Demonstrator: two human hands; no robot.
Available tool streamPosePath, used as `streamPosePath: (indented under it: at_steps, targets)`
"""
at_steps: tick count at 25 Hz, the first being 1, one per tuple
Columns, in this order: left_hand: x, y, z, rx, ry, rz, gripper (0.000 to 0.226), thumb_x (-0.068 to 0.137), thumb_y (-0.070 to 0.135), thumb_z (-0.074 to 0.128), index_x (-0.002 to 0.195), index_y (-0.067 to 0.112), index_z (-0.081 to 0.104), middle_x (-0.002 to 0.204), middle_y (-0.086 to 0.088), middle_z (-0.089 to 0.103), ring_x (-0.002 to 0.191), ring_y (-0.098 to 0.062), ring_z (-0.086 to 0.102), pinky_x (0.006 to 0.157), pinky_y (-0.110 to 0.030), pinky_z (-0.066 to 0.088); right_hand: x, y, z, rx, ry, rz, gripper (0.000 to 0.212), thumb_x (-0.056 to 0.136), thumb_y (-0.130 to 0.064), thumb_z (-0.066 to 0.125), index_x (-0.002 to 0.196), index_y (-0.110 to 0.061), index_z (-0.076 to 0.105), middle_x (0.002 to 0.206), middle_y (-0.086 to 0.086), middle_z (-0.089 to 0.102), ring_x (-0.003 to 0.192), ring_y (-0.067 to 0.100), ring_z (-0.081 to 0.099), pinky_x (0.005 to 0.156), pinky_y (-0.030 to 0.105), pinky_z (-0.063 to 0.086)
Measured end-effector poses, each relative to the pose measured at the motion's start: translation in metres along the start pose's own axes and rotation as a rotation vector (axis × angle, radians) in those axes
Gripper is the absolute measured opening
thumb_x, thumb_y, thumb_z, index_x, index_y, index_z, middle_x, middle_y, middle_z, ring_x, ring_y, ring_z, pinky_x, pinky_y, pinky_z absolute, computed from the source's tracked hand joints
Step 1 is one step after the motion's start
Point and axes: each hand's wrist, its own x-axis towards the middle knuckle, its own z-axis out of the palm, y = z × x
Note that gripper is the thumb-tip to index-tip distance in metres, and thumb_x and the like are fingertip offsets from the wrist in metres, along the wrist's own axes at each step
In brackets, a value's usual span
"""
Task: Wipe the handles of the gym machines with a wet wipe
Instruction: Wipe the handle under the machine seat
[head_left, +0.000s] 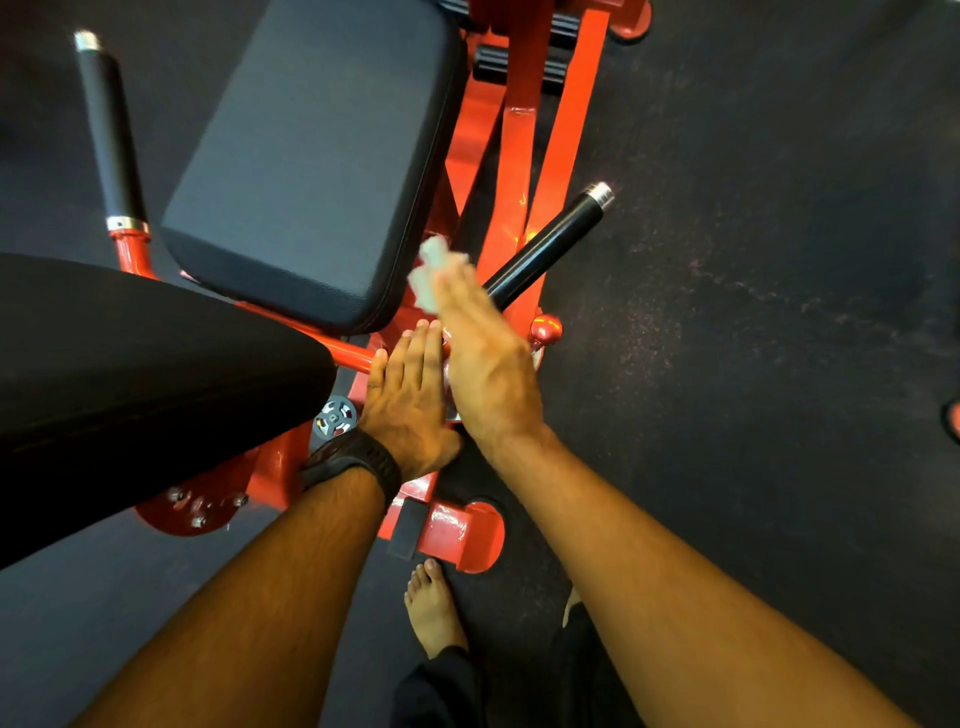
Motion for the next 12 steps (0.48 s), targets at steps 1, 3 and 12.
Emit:
streamPosePath:
  at_steps: [1,3,12]
  targets:
    - [0.000,0.001,-0.001,0.006,-0.029,-0.007,0.116,0.068,0.043,0.052,0.156,0.009,-0.015,0.166,-0.008,-0.016,0.153,-0.021,-0.016,0.115,-0.036,-0.021,-0.002,0.010,0.001,-0.080,-0.131,-0.166,0.038,0.100,-0.006,0.045,0.136,-0.001,0.056,0.143,0.008,0.053,0.134,0.023,0.050,0.112,0.017,0.030]
    - [-0.001,0.003,-0.001,-0.012,-0.039,-0.014,0.119,0.066,0.035,0.058,0.156,0.009,-0.016,0.166,-0.006,-0.016,0.153,-0.021,-0.016,0.116,-0.036,-0.021,0.003,0.040,-0.009,-0.285,-0.097,-0.397,0.038,0.097,-0.008,0.047,0.129,0.005,0.061,0.137,0.019,0.059,0.131,0.031,0.054,0.113,0.027,0.035]
    - [-0.001,0.000,0.002,-0.011,0.031,0.007,0.125,0.067,0.021,0.070,0.156,0.012,-0.018,0.166,-0.004,-0.014,0.153,-0.022,-0.013,0.115,-0.037,-0.019,0.046,0.061,-0.042,-0.675,-0.115,-0.567,0.037,0.097,-0.006,0.044,0.131,-0.006,0.059,0.132,0.009,0.060,0.133,0.028,0.049,0.111,0.037,0.041]
